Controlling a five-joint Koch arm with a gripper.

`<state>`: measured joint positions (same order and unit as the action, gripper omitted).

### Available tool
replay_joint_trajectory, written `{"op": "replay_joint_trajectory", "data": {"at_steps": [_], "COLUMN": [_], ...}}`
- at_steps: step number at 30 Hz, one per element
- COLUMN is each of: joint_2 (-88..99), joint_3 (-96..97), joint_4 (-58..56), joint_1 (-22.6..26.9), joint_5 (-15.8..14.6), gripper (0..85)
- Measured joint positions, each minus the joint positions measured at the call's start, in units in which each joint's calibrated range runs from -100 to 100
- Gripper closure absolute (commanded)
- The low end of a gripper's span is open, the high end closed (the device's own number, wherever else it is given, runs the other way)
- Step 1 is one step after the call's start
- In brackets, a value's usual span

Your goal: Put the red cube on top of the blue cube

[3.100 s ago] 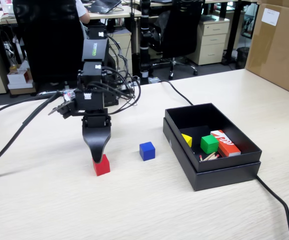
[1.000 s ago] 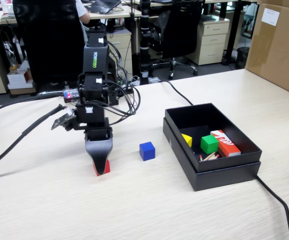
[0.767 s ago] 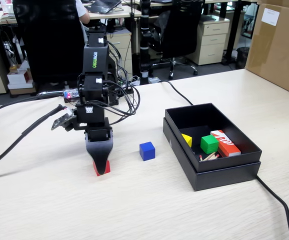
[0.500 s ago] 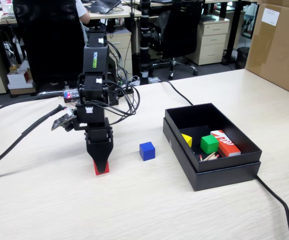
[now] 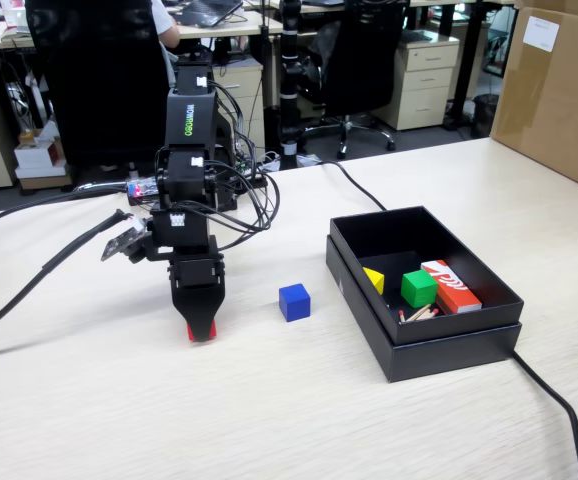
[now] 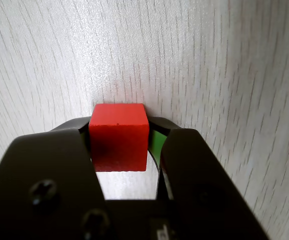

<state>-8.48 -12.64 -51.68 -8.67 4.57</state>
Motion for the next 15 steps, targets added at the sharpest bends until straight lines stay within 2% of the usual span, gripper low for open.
{"op": "replay_joint_trajectory", "data": {"at_steps": [6, 15], "joint_2": [6.86, 27.18], "joint_3": [0.18, 6.66], "joint_4": [0.0, -0.62], "joint_1": [-0.29, 1.03], "joint_5": [-0.34, -1.56], "gripper": [82.1, 81.9]}}
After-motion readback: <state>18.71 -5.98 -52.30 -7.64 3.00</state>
